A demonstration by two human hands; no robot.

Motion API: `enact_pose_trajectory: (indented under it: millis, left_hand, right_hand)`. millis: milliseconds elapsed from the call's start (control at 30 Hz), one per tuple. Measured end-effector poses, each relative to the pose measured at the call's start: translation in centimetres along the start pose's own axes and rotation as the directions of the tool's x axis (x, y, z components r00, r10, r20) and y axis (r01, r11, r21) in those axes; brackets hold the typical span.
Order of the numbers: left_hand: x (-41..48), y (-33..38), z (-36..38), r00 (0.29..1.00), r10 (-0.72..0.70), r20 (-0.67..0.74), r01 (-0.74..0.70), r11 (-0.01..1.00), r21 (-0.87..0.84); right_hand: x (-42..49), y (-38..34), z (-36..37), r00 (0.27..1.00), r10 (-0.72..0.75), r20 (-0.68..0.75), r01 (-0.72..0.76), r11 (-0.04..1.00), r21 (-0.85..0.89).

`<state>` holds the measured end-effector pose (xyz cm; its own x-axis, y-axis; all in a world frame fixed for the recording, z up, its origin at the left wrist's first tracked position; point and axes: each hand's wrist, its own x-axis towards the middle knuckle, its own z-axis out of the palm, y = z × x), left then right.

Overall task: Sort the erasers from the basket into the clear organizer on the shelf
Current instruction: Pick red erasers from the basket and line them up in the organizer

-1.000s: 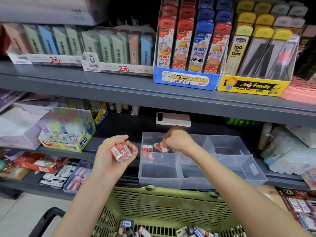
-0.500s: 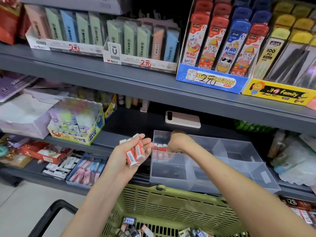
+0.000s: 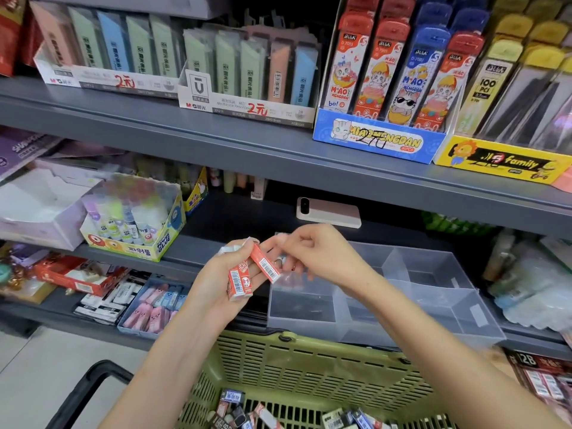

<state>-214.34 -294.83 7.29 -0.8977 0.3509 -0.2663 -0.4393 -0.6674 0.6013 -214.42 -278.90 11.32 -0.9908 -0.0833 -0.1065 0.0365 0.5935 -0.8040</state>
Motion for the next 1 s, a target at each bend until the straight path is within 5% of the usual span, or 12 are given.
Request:
enact_pose_trajectory:
  millis: [267, 400, 500, 567, 667, 800, 1000]
  left_hand:
    - [0.0, -0.9, 2.5, 0.994, 0.029, 0.107, -0.045, 0.989, 0.144]
    - [0.4, -1.4, 3.5, 0.998, 0.034, 0.054, -0.044, 0.981, 0.188]
    - [0.9, -1.9, 4.1, 0.996, -0.022, -0.087, 0.033, 0.992, 0.122]
    - [1.1, -2.3, 4.8, 0.984, -0.099, -0.145, 0.111, 0.991, 0.075]
    - [1.3, -2.6, 5.6, 0.969, -0.212, -0.124, 0.212, 0.977, -0.015]
    - [1.5, -3.1, 6.0, 0.963, -0.247, -0.109, 0.243, 0.969, -0.052]
    - [1.6, -3.8, 6.1, 0.955, -0.276, -0.105, 0.273, 0.961, -0.044]
  right_hand:
    - [-4.0, -0.2, -0.1, 0.995, -0.063, -0.081, 0.072, 0.991, 0.11]
    - [-4.3, 3.2, -4.7, 0.954, 0.103, -0.28, -0.022, 0.96, 0.28]
    - [-3.5, 6.7, -8.3, 0.887, 0.186, -0.422, -0.243, 0.966, -0.085]
    - [-2.4, 8.0, -9.2, 0.891, 0.247, -0.381, -0.404, 0.813, -0.418]
    - [-0.7, 9.0, -9.1, 0.896, 0.296, -0.33, -0.444, 0.584, -0.68]
    - [0.7, 9.0, -8.1, 0.892, 0.306, -0.332, -0.447, 0.497, -0.744]
    - [1.3, 9.3, -7.1, 0.879, 0.403, -0.253, -0.455, 0.555, -0.697]
